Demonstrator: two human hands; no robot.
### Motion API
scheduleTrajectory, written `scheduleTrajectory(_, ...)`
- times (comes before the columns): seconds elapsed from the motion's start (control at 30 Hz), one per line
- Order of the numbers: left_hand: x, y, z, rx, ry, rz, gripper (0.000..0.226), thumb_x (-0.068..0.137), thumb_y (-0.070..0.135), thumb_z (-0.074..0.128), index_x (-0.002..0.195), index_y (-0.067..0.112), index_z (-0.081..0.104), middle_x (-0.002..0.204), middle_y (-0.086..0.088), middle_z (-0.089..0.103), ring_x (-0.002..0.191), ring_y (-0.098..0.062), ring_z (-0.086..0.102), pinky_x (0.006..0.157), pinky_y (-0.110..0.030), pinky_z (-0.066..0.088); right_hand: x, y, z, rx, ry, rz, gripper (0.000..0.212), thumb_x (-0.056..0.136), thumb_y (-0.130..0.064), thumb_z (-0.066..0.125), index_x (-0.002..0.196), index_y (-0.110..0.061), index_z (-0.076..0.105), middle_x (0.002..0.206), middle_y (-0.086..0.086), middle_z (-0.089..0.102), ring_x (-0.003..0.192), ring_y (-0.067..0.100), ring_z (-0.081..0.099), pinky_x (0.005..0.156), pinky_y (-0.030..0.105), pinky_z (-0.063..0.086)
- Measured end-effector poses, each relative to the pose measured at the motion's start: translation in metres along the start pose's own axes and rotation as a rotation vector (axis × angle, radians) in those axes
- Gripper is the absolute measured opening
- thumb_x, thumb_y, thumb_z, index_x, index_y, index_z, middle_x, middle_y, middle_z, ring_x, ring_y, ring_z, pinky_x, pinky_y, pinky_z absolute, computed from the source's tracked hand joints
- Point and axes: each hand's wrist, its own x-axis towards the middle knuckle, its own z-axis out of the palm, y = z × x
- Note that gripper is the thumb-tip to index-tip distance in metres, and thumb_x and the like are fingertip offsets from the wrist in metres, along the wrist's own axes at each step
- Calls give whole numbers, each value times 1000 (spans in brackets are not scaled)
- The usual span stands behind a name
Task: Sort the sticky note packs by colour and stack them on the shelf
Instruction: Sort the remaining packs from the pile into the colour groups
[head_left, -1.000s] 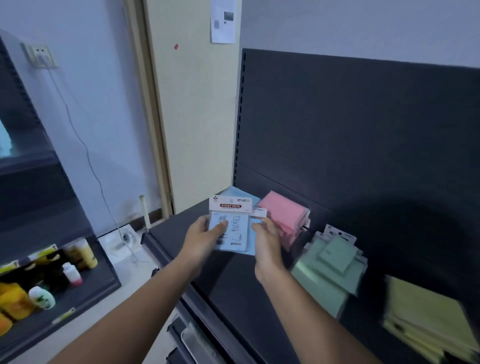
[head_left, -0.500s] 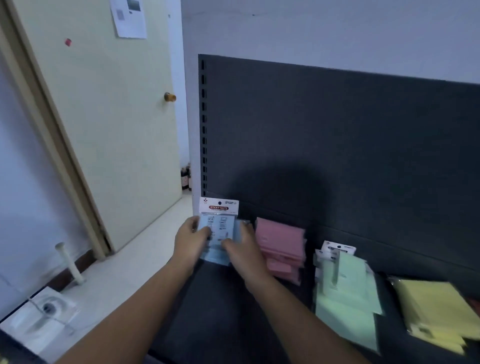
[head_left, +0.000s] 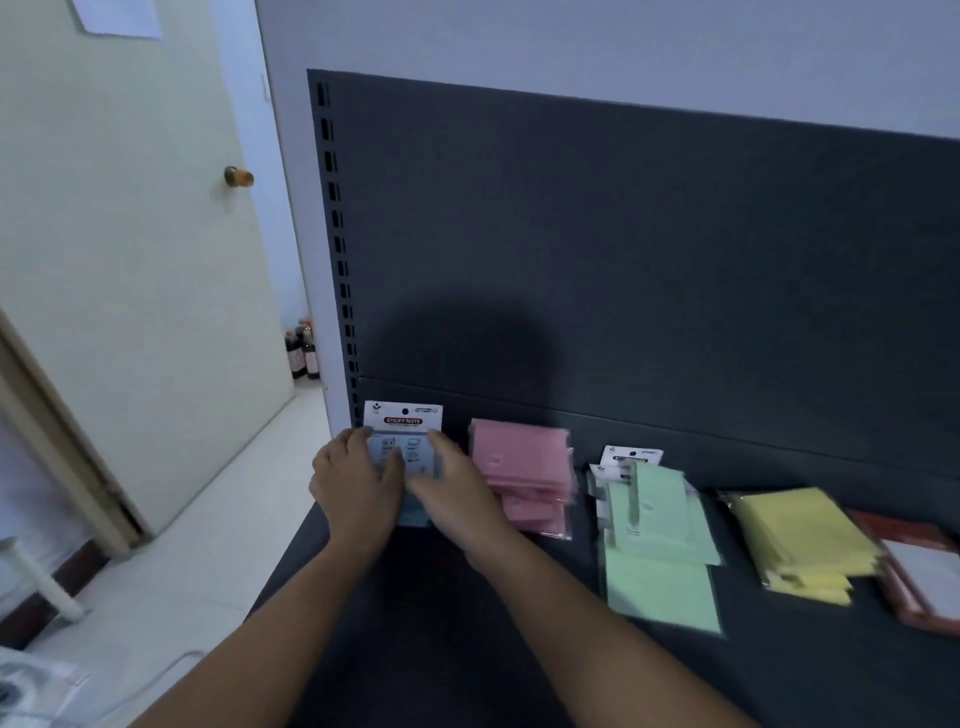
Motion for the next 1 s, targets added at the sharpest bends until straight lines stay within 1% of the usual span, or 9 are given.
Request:
scheduleTrajectory(0.1, -10, 18, 1, -110, 105, 136, 32, 87, 15, 57, 119, 11, 54, 126, -10, 52, 122, -28, 37, 100, -38, 25, -5, 3, -11, 117, 30, -59, 43, 91, -7, 49, 132, -20, 47, 129, -7, 52, 120, 8, 50, 103, 26, 41)
scheduleTrajectory(0.23, -33, 51, 9, -303, 119, 325, 21, 83, 5, 56, 103, 10, 59, 105, -4, 59, 105, -22, 46, 88, -30, 28, -22, 10, -41, 220, 171, -131, 35, 87, 3, 47, 105, -25, 57, 107, -2, 64, 102, 14, 62, 90, 28, 51)
scheduleTrajectory(0.3, -49, 68, 16, -377, 51, 405, 19, 81, 9, 51, 98, 10, 60, 96, 2, 57, 95, -17, 47, 81, -25, 29, -33, 16, -66, 202, 257, -137, 35, 86, 5, 46, 100, -24, 60, 102, 1, 66, 98, 18, 64, 87, 30, 53)
scheduleTrajectory(0.47, -104, 118, 49, -449, -220, 570, 13, 83, 3, 53, 87, 8, 64, 83, 4, 62, 79, -15, 56, 73, -26, 42, -82, 49, -142, 5, 479, -124, 32, 85, 10, 47, 103, -13, 59, 90, -1, 62, 83, 12, 59, 73, 8, 45)
scheduleTrajectory(0.53, -132, 140, 66, -440, -319, 622, 15, 82, -3, 56, 85, 9, 66, 81, 5, 63, 78, -15, 59, 73, -26, 44, -109, 67, -176, -70, 553, -84, 27, 86, 6, 49, 103, -12, 59, 90, -1, 61, 82, 10, 58, 74, 8, 43)
scheduleTrajectory(0.63, -180, 174, 96, -369, -500, 650, 17, 82, 3, 58, 93, 12, 67, 87, 4, 66, 87, -17, 60, 82, -33, 45, -156, 91, -229, -156, 656, 2, 26, 84, 7, 50, 101, -11, 60, 90, -1, 59, 88, 15, 57, 81, 19, 44)
scheduleTrajectory(0.77, -251, 222, 138, -264, -728, 675, 27, 87, 18, 59, 113, 14, 62, 106, -2, 67, 104, -19, 59, 91, -32, 44, -233, 125, -299, -329, 725, 129, 27, 80, 4, 52, 102, -9, 61, 100, 5, 63, 97, 19, 59, 78, 14, 38)
scheduleTrajectory(0.9, -326, 277, 171, -210, -829, 735, 36, 90, 30, 56, 123, 16, 58, 117, 0, 63, 111, -19, 55, 97, -33, 41, -309, 153, -369, -427, 805, 257, 29, 86, -5, 56, 115, -7, 58, 116, 9, 59, 110, 20, 56, 90, 22, 40)
scheduleTrajectory(1.0, -382, 316, 194, -159, -932, 762, 43, 91, 38, 52, 129, 17, 52, 125, 2, 59, 118, -19, 50, 101, -36, 37, -364, 173, -414, -469, 853, 315, 31, 88, -9, 56, 119, -8, 57, 120, 8, 57, 112, 19, 55, 87, 17, 36)
